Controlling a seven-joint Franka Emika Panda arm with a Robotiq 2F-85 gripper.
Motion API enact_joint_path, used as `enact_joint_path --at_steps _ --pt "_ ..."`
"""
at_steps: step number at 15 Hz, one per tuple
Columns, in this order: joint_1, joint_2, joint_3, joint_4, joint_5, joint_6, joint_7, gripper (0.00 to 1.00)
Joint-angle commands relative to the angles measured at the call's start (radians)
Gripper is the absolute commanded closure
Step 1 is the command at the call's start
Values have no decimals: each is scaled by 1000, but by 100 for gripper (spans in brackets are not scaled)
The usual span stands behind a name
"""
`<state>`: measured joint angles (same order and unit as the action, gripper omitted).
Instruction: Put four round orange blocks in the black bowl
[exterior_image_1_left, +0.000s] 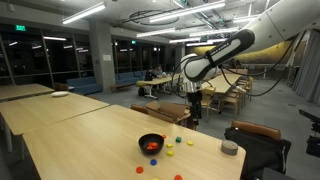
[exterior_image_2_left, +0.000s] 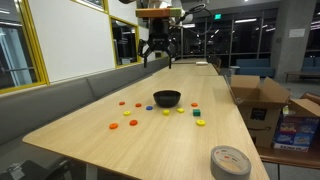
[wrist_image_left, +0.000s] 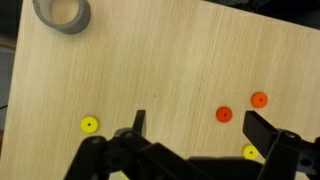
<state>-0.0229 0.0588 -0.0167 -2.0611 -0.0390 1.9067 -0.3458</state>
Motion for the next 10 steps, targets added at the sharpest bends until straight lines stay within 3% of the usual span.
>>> enact_joint_path --at_steps 1,8,10 --pt "-12 -86 -7 -74 48 12 -46 0" --pt "-9 -125 -24 -127 54 104 -54 0" --pt "-10 -99 -28 -94 51 9 -54 0"
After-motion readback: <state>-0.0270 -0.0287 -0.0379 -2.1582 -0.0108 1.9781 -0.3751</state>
